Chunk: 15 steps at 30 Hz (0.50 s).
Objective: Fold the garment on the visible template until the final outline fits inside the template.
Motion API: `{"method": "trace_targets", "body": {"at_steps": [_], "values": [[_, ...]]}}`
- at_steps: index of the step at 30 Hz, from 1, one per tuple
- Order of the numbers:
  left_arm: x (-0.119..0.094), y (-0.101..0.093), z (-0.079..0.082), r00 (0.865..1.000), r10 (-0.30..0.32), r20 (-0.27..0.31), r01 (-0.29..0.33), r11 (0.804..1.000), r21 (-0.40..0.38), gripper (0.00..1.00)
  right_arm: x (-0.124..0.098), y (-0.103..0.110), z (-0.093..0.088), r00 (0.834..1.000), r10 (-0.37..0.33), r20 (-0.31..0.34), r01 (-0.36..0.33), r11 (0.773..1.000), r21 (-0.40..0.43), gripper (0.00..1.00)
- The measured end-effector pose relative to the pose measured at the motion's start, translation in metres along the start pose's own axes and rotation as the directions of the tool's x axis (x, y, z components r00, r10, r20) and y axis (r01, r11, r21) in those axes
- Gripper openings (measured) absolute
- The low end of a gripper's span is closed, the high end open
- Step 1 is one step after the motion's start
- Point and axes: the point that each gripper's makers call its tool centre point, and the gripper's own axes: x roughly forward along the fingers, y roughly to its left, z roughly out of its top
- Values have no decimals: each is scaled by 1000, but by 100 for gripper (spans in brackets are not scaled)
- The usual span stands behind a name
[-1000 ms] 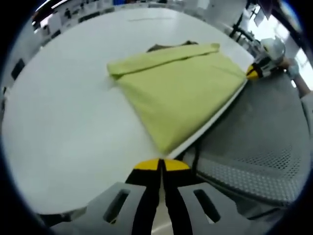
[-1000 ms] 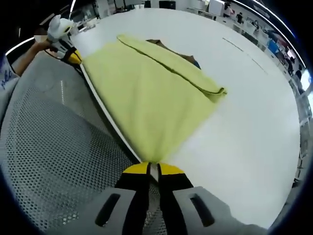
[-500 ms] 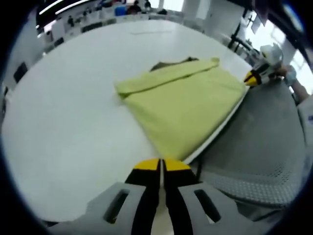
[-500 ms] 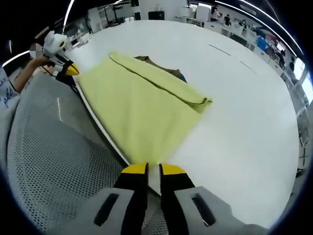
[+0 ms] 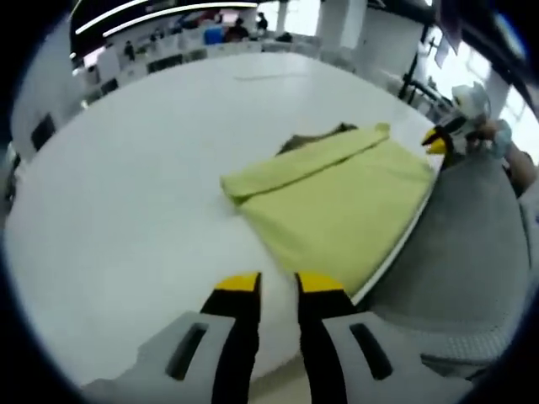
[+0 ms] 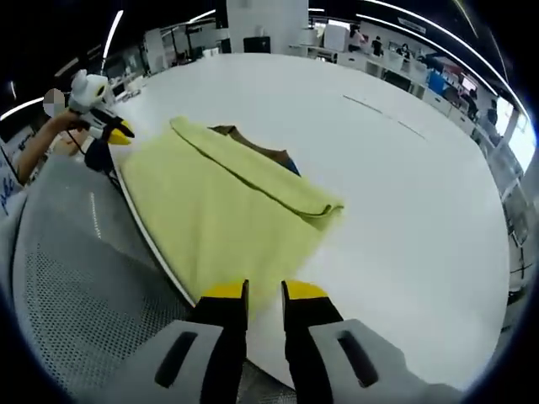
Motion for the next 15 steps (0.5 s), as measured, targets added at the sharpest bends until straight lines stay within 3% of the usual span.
{"method": "trace_targets", "body": {"at_steps": [8, 15], "values": [[6, 11, 21, 997, 20, 76, -18, 999, -27, 15, 2, -15, 12, 999, -32, 19, 32, 999, -12, 22], [16, 18, 26, 997, 13, 71, -12, 1000, -9, 20, 4, -24, 25, 997, -39, 63, 38, 999, 15, 22]]}}
